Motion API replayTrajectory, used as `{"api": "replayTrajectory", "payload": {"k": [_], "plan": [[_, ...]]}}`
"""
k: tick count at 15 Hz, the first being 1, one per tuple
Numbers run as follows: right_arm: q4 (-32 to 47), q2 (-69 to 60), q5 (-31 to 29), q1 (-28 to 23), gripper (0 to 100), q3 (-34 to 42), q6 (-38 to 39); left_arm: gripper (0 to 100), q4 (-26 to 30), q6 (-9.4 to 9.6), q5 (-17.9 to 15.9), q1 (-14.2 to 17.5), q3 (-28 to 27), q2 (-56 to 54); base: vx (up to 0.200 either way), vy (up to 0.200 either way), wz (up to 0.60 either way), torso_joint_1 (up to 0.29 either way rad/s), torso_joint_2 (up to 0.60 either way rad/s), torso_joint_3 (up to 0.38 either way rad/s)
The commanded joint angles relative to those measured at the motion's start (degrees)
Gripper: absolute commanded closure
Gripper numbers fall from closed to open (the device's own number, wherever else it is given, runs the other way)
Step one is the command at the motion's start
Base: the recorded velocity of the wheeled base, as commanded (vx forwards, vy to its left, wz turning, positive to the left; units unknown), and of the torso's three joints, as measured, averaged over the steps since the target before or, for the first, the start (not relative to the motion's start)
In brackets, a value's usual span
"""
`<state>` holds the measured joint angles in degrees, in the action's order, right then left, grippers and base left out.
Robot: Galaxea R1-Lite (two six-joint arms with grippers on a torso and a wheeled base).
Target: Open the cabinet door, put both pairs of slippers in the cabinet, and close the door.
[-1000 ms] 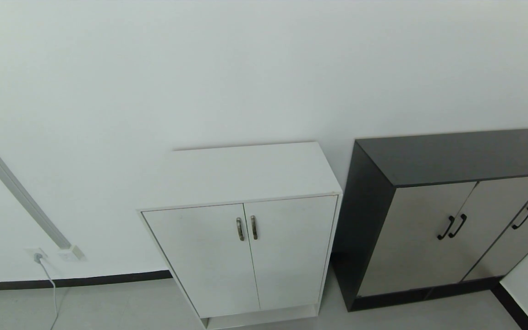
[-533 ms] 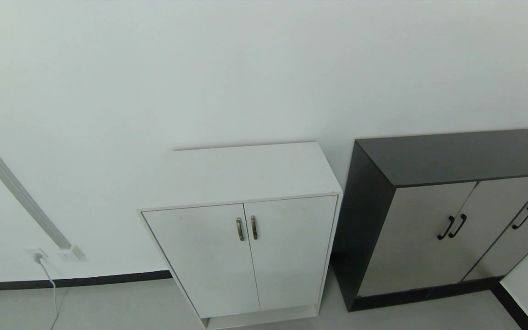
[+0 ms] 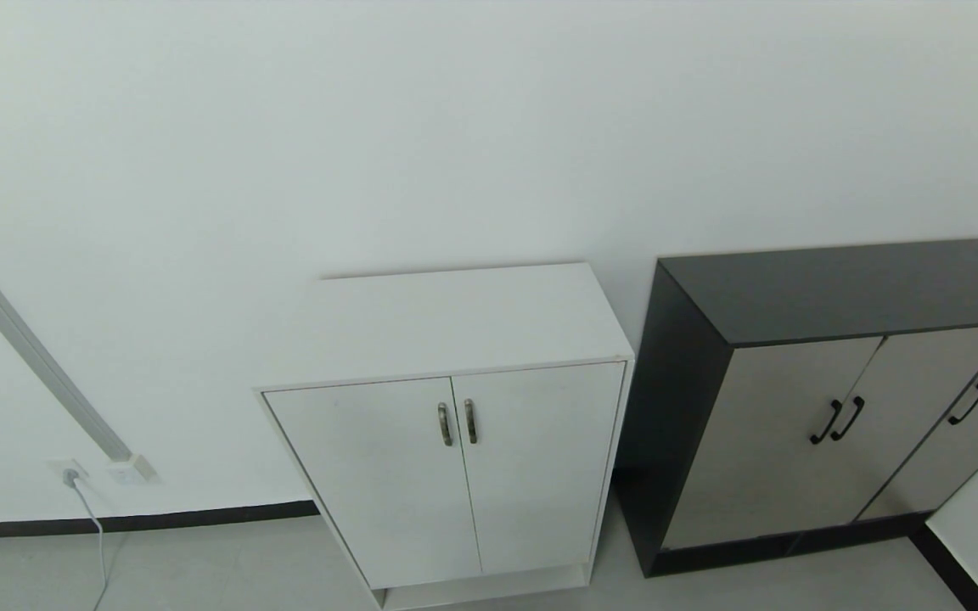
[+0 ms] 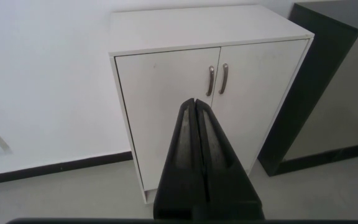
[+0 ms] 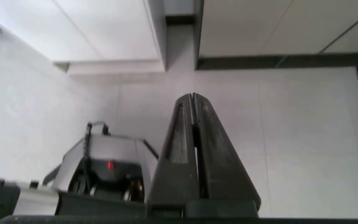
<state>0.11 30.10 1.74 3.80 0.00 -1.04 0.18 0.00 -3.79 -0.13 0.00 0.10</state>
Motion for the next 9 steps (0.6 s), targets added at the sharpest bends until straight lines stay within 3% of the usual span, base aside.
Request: {"api": "replayTrajectory", "payload": {"k": [1, 9], "plan": [[-0.02, -8.30, 0.01, -1.08, 100, 0.00, -0.02, 100, -0.01, 0.00, 0.01, 0.05, 0.00, -0.01, 0.000, 0.000, 0.00, 0.000, 0.00, 0.000], [-0.02, -20.34, -0.16, -5.03, 100, 0.00, 0.42, 100, -0.01, -0.26, 0.80, -0.04, 0.00, -0.01, 0.000, 0.000, 0.00, 0.000, 0.00, 0.000]]}}
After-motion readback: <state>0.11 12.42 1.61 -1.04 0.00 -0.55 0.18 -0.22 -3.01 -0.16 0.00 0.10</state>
